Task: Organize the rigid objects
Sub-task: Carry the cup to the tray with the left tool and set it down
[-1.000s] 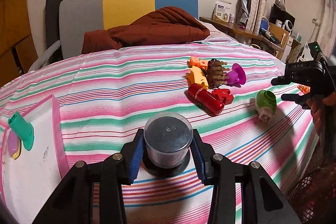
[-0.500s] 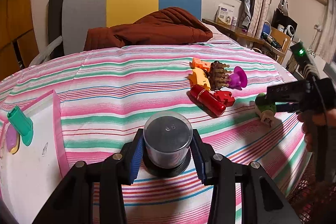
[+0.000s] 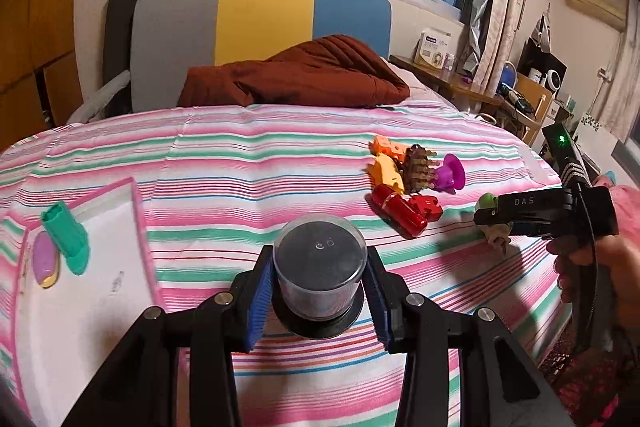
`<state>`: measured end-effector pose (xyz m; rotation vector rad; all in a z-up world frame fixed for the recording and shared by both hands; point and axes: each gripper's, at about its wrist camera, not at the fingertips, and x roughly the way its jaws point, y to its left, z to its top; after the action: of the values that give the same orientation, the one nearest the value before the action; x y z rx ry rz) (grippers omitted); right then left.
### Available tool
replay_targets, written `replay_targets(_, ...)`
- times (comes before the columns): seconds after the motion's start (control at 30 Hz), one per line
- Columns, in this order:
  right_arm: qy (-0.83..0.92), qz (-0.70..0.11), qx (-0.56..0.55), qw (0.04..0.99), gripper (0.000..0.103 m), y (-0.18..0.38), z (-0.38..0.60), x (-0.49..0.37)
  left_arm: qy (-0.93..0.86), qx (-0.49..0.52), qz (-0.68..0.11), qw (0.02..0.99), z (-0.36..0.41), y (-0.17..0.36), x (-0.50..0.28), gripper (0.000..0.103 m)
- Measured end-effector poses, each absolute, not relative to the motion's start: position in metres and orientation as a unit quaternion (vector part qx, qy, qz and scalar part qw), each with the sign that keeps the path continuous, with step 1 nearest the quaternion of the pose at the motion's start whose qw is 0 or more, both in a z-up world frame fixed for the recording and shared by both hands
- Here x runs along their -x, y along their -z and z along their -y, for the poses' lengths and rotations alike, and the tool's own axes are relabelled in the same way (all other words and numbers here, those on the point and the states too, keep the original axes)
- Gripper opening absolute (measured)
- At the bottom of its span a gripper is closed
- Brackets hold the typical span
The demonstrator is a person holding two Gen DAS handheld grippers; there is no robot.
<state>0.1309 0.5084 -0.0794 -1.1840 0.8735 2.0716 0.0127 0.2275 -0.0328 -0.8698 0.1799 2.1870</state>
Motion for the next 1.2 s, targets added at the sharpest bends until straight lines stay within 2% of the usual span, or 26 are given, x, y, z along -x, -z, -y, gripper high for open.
replay_targets(0.17, -0.797, -0.299, 0.443, 0.282, 0.057, 0.075, -0.501, -0.118, -0.865, 0.339, -0.067, 0.363, -0.202, 0.029, -0.01, 0.043)
replay_targets(0.77, -0.799, -0.309, 0.432, 0.283, 0.057, 0.073, -0.503, -0.123, -0.899, 0.377, -0.026, 0.221, -0.082, 0.047, 0.045, 0.043)
replay_targets(1.1, -0.797, -0.308, 0.432, 0.289, 0.057, 0.074, -0.505, -0.125, -0.899, 0.406, -0.038, 0.159, -0.051, 0.067, 0.083, 0.044)
replay_targets(1.17, -0.797, -0.308, 0.432, 0.29, 0.057, 0.074, -0.505, -0.125, -0.903, 0.399, -0.048, 0.152, -0.05, 0.067, 0.087, 0.046)
replay_targets(1.2, -0.797, -0.308, 0.432, 0.29, 0.057, 0.075, -0.505, -0.125, -0.906, 0.395, -0.053, 0.145, -0.05, 0.067, 0.087, 0.053)
